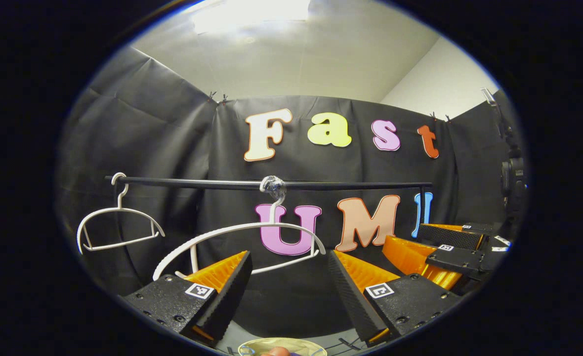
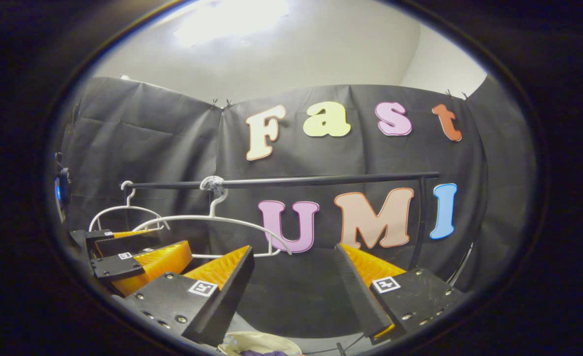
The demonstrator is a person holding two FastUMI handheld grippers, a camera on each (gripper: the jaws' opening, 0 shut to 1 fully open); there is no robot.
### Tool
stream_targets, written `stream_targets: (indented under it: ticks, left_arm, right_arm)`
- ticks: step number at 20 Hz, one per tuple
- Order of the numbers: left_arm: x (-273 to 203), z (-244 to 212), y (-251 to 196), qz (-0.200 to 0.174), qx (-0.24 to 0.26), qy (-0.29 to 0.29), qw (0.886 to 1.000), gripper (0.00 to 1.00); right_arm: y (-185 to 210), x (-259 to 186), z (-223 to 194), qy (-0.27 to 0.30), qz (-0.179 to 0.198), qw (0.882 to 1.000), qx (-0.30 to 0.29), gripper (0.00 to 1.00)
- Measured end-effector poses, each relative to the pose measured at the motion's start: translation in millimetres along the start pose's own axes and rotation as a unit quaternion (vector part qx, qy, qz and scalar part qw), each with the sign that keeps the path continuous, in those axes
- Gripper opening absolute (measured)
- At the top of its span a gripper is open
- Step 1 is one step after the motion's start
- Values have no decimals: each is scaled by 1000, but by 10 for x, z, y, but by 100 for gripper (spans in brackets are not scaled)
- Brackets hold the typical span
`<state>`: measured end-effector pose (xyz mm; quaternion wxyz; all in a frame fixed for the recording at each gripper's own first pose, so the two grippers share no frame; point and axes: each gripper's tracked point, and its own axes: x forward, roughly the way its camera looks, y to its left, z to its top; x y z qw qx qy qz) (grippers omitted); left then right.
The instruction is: Grasp the clothes on the hanger with both hands and then place them into the laundry hamper below.
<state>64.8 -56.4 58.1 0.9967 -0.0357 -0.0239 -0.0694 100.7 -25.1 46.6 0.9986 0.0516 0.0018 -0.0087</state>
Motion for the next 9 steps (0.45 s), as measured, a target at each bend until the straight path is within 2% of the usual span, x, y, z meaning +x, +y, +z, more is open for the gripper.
stream_targets:
  ticks: [2,4,5,6,7,9]
  left_arm:
    - [4,-2,-10,0,0,0,1000,93]
    - [16,1,-20,0,-2,0,1000,92]
    - [31,1,-27,0,-3,1,1000,93]
    - [37,-7,-39,0,-3,1,1000,93]
    - [36,-9,-57,0,-2,3,1000,93]
    - [40,-19,-72,0,0,3,1000,96]
  right_arm:
    - [-10,-29,6,1,-4,1000,-2,100]
    - [-20,-36,-4,1,-5,1000,-2,94]
    - [-24,-36,7,-1,-6,1000,-1,98]
    - [-29,-35,14,-2,-6,1000,-1,98]
    - [-36,-35,14,-3,-7,1000,-2,94]
    - [-61,-45,21,-3,-9,1000,-4,94]
